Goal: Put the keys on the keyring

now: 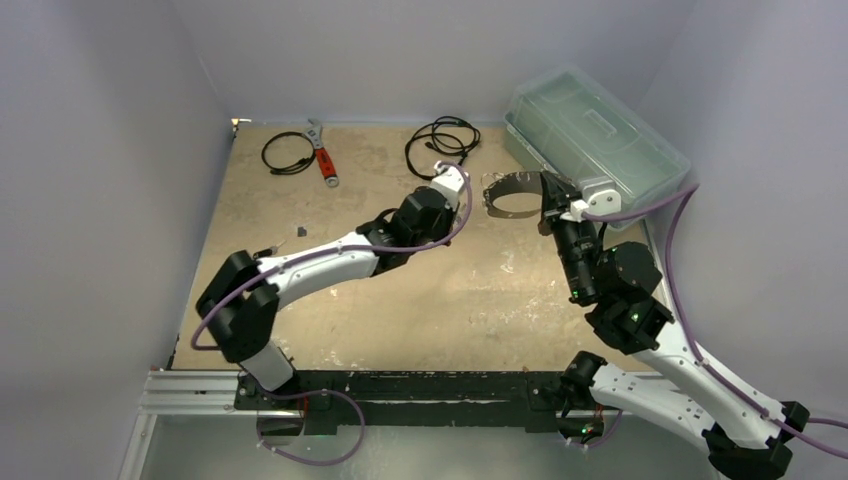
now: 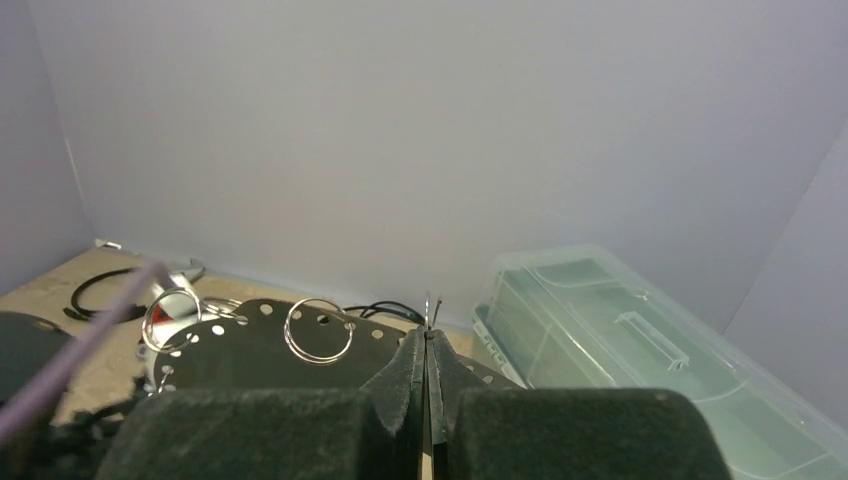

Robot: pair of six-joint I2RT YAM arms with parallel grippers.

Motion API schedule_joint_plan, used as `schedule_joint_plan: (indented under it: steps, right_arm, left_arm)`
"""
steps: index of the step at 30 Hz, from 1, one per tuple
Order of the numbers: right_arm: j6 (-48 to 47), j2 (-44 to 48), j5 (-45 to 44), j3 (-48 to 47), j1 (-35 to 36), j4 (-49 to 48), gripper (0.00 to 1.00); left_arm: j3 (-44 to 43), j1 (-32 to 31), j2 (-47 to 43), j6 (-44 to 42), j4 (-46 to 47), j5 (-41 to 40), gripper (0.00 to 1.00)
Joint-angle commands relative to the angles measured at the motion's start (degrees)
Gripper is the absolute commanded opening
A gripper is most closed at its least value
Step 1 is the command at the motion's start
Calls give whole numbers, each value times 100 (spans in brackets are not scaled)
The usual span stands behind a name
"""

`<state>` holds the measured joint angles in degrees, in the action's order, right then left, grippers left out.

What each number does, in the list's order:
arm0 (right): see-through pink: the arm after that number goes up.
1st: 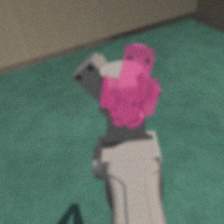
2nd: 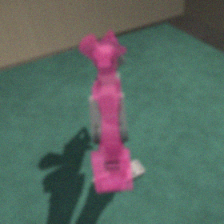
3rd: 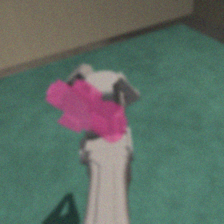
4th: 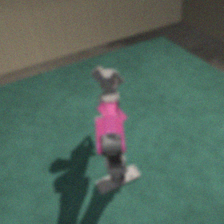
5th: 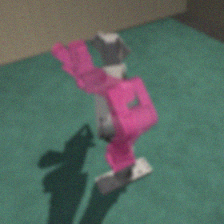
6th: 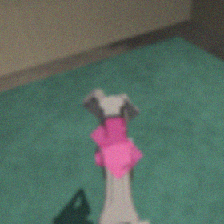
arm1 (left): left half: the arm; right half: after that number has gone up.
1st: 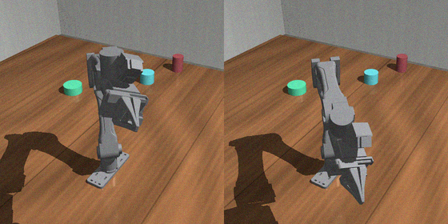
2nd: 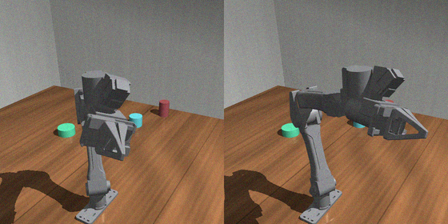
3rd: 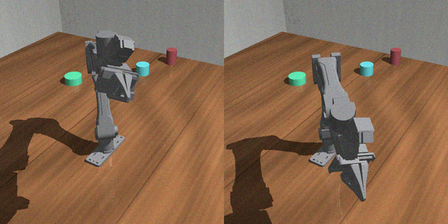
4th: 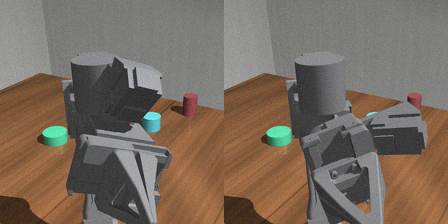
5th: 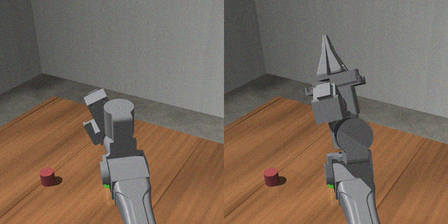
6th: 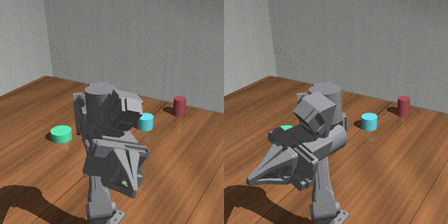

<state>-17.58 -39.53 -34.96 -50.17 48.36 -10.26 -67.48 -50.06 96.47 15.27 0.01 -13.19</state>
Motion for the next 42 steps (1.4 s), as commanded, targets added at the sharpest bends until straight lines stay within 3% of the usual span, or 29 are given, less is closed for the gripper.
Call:
schedule_joint_plan:
  steps: [1,4,9,16,25,31,42]
  right_arm:
    - [-1,-39,63,-272,-2,-295,0]
    - [41,-92,110,-281,-2,-286,0]
    - [164,-140,205,-291,-2,-270,0]
    - [220,-224,311,-325,-2,-240,0]
    - [220,-208,314,-311,-2,-210,0]
    - [220,-189,297,-291,-2,-198,0]
    - [243,-169,327,-273,-2,-189,0]
  left_arm:
    - [395,-21,-948,-681,439,-498,0]
    - [725,-14,-1325,-845,567,-830,0]
    - [896,32,-1167,-366,-271,-778,0]
    - [1625,45,-734,393,124,-412,0]
    - [2007,85,-322,323,501,-108,0]
    - [2130,87,-398,303,571,-47,22]
    - [2099,100,-405,215,378,-101,24]
